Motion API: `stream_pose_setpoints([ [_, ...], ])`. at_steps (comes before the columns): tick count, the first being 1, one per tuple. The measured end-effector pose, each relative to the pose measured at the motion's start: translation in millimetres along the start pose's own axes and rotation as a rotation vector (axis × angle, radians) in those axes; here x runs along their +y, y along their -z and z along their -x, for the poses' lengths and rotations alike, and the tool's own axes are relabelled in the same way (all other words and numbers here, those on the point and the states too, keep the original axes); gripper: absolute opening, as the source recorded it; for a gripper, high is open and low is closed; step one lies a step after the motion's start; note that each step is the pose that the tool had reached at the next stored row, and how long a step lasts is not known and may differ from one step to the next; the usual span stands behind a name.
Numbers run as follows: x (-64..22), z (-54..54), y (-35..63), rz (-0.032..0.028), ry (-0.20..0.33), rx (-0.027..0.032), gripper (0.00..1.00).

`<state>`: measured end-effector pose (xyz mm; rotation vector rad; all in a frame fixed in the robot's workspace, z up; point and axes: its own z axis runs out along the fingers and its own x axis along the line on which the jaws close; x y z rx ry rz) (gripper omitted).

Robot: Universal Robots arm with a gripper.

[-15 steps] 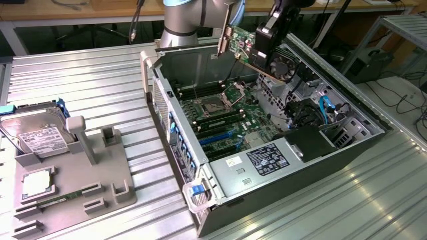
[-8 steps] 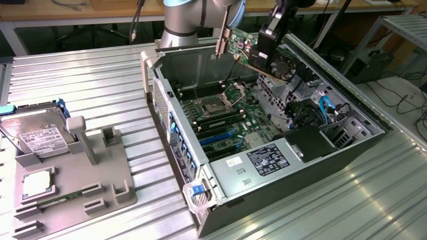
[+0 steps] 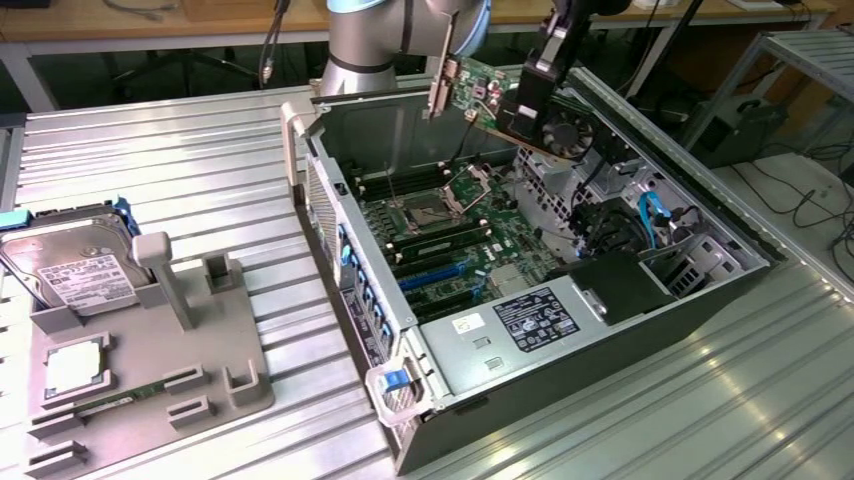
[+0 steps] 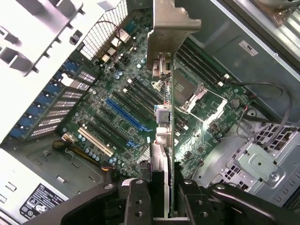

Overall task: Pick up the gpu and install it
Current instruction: 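Insert the gpu into the slot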

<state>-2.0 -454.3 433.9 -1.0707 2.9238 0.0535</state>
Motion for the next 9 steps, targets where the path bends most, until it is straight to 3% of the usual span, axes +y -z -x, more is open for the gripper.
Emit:
stream_pose_setpoints([
  [9, 0.0, 0.0, 0.0, 0.0037, 0.098, 0.0022, 0.28],
])
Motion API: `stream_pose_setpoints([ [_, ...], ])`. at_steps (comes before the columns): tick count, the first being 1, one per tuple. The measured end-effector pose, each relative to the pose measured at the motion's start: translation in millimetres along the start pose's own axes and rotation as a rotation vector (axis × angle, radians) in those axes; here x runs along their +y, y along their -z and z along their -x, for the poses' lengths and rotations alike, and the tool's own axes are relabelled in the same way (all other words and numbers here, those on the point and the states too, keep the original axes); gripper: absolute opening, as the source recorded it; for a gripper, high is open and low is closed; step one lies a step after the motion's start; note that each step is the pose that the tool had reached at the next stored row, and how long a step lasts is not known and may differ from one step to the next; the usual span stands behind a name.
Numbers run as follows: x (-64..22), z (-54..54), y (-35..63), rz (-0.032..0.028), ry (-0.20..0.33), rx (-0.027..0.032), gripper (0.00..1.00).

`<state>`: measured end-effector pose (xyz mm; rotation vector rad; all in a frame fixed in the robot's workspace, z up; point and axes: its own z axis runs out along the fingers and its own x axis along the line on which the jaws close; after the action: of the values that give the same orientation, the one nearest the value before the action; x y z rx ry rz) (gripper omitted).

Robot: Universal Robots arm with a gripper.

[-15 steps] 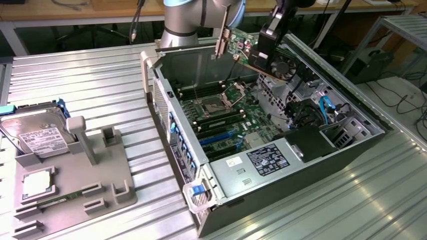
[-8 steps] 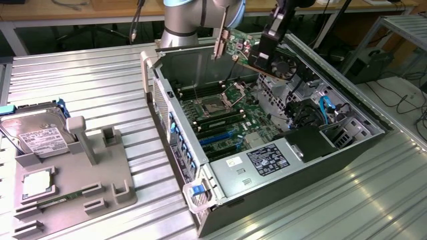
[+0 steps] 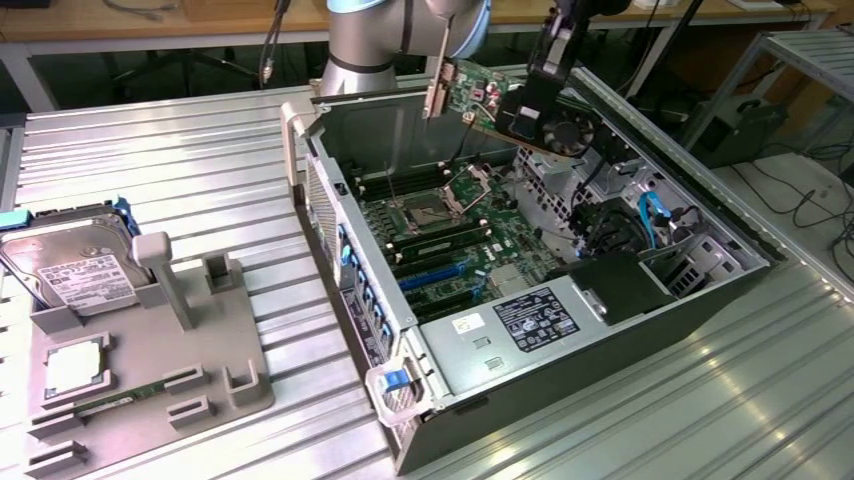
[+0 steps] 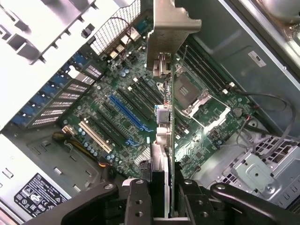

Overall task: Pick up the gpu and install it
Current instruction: 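Insert the gpu into the slot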

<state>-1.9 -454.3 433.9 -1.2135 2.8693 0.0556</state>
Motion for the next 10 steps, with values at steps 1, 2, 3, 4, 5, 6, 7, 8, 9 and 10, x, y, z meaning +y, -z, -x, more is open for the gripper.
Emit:
stream_pose_setpoints([
  [1, 0.0, 0.0, 0.0, 0.0004, 0.009, 0.0002, 0.28],
  [2, 0.0, 0.0, 0.0, 0.0007, 0.019, 0.0004, 0.28],
  [3, 0.0, 0.0, 0.0, 0.0010, 0.029, 0.0007, 0.28],
  [4, 0.0, 0.0, 0.0, 0.0016, 0.042, 0.0010, 0.28],
  [5, 0.0, 0.0, 0.0, 0.0019, 0.052, 0.0012, 0.28],
  [6, 0.0, 0.0, 0.0, 0.0022, 0.059, 0.0013, 0.28],
  [7, 0.0, 0.0, 0.0, 0.0025, 0.068, 0.0016, 0.28],
  [8, 0.0, 0.0, 0.0, 0.0030, 0.080, 0.0019, 0.28],
  [9, 0.0, 0.0, 0.0, 0.0036, 0.097, 0.0022, 0.28],
  [10, 0.0, 0.0, 0.0, 0.0040, 0.107, 0.0025, 0.28],
])
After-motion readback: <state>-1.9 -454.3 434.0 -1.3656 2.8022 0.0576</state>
